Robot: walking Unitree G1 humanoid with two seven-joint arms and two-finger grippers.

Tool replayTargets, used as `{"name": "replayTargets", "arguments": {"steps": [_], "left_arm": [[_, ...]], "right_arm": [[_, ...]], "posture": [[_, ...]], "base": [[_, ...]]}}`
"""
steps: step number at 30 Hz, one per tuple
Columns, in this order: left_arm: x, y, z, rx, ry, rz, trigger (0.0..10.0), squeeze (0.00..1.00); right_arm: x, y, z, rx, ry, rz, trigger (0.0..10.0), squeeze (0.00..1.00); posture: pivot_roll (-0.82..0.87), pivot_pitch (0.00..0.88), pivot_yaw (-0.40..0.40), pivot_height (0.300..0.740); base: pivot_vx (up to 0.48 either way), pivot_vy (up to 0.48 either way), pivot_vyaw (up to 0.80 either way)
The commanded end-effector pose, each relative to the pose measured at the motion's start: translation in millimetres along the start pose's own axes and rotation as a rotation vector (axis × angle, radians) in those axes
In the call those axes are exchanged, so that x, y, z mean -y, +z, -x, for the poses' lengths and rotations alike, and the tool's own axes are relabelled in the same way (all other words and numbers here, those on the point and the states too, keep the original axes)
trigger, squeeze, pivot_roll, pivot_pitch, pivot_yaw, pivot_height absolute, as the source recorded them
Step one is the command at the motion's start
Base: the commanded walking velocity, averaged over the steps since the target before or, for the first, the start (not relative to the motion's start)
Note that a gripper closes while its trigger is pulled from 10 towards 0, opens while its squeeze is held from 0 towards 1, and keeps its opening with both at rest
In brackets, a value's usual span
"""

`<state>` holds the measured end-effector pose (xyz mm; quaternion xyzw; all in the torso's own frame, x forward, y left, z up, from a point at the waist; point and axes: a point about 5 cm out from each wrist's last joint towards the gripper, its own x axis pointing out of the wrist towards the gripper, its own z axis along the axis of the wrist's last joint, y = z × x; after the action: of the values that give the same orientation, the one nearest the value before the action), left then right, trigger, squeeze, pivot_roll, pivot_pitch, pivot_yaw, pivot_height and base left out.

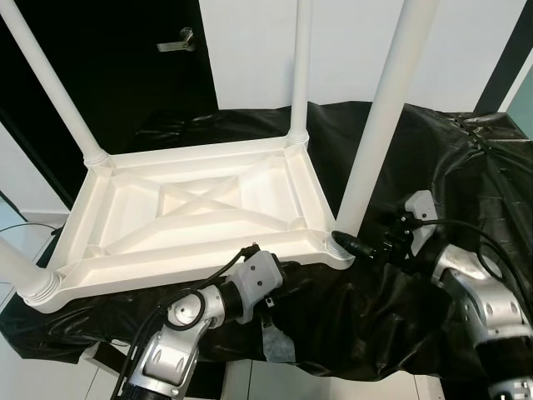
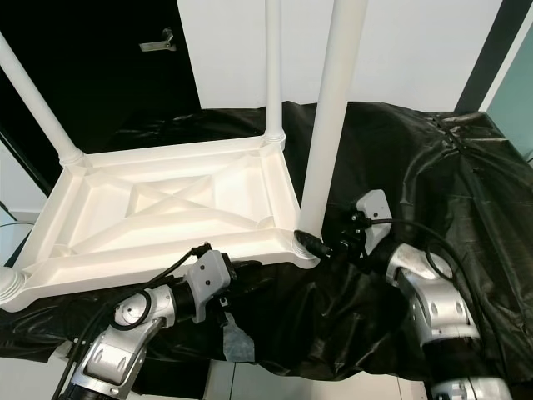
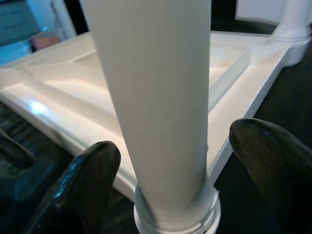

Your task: Building children table

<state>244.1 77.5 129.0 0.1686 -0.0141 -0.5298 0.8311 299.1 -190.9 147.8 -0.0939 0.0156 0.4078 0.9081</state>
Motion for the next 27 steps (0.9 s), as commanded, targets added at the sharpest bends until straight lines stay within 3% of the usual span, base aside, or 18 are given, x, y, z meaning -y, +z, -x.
{"name": "replayTargets", "arguments": {"steps": [1, 3, 4, 5, 6, 13, 16, 17, 20, 21, 24, 26, 27], "left_arm": [[-3.8, 0.1, 0.3, 0.001, 0.082, 0.010, 10.0, 0.00], [-3.7, 0.7, -1.0, 0.002, 0.084, 0.009, 10.0, 0.00], [-3.5, 1.5, -2.3, 0.003, 0.086, 0.008, 10.0, 0.00], [-3.4, 2.0, -3.2, 0.004, 0.087, 0.008, 10.0, 0.00], [-3.4, 2.3, -3.8, 0.005, 0.088, 0.008, 10.0, 0.00], [-2.1, 2.6, -5.3, 0.007, 0.095, 0.012, 10.0, 0.00], [-0.5, 3.2, -6.5, 0.011, 0.095, 0.015, 10.0, 0.00], [-0.3, 3.4, -6.7, 0.012, 0.094, 0.015, 10.0, 0.00], [-0.1, 3.5, -6.7, 0.012, 0.093, 0.016, 10.0, 0.00], [0.2, 3.5, -6.9, 0.013, 0.092, 0.016, 10.0, 0.00], [0.2, 3.9, -7.5, 0.014, 0.089, 0.016, 10.0, 0.00], [-2.7, 5.9, -6.8, 0.023, 0.100, 0.018, 10.0, 0.00], [-2.7, 5.9, -6.8, 0.023, 0.100, 0.018, 10.0, 0.00]], "right_arm": [[6.4, 2.9, -4.7, -0.025, 0.054, 0.028, 10.0, 0.00], [10.5, 5.4, -9.4, -0.034, 0.088, 0.048, 9.8, 0.00], [11.7, 6.9, -13.6, -0.042, 0.118, 0.067, 3.8, 0.00], [12.0, 7.5, -16.1, -0.047, 0.135, 0.078, 3.8, 0.00], [10.8, 7.9, -18.2, -0.047, 0.149, 0.084, 0.0, 0.00], [9.2, 8.7, -20.2, -0.047, 0.187, 0.095, 0.0, 0.00], [8.0, 5.0, -13.3, -0.052, 0.190, 0.087, 0.0, 0.00], [7.2, 3.8, -10.9, -0.055, 0.179, 0.079, 1.5, 0.00], [7.9, 2.0, -10.0, -0.057, 0.174, 0.073, 1.5, 0.00], [7.5, 0.7, -9.7, -0.061, 0.159, 0.070, 10.0, 0.00], [5.1, -2.3, -10.5, -0.060, 0.087, 0.070, 10.0, 0.00], [4.3, -9.6, -13.4, -0.088, -0.108, 0.093, 10.0, 0.00], [4.3, -9.6, -13.4, -0.088, -0.108, 0.093, 10.0, 0.00]], "posture": [[0.04, 0.000, 0.031, 0.740], [0.04, 0.000, 0.029, 0.740], [0.05, 0.000, 0.025, 0.740], [0.05, 0.000, 0.024, 0.740], [0.04, 0.000, 0.021, 0.740], [0.04, 0.000, 0.017, 0.740], [0.04, 0.000, 0.016, 0.740], [0.03, 0.000, 0.016, 0.740], [0.03, 0.000, 0.016, 0.740], [0.03, 0.000, 0.018, 0.740], [0.03, 0.000, 0.016, 0.740], [0.02, 0.000, 0.013, 0.740], [0.02, 0.000, 0.013, 0.740]], "base": [[0.000, 0.000, 0.00], [0.000, 0.000, 0.00], [0.000, 0.000, 0.00], [0.000, 0.000, 0.00], [0.000, 0.000, 0.00], [0.000, 0.000, 0.00], [0.000, 0.000, 0.00], [0.000, 0.000, 0.00], [0.000, 0.000, 0.00], [0.000, 0.000, 0.00], [0.000, 0.000, 0.00], [0.000, 0.000, 0.00], [0.000, 0.000, 0.00]]}}
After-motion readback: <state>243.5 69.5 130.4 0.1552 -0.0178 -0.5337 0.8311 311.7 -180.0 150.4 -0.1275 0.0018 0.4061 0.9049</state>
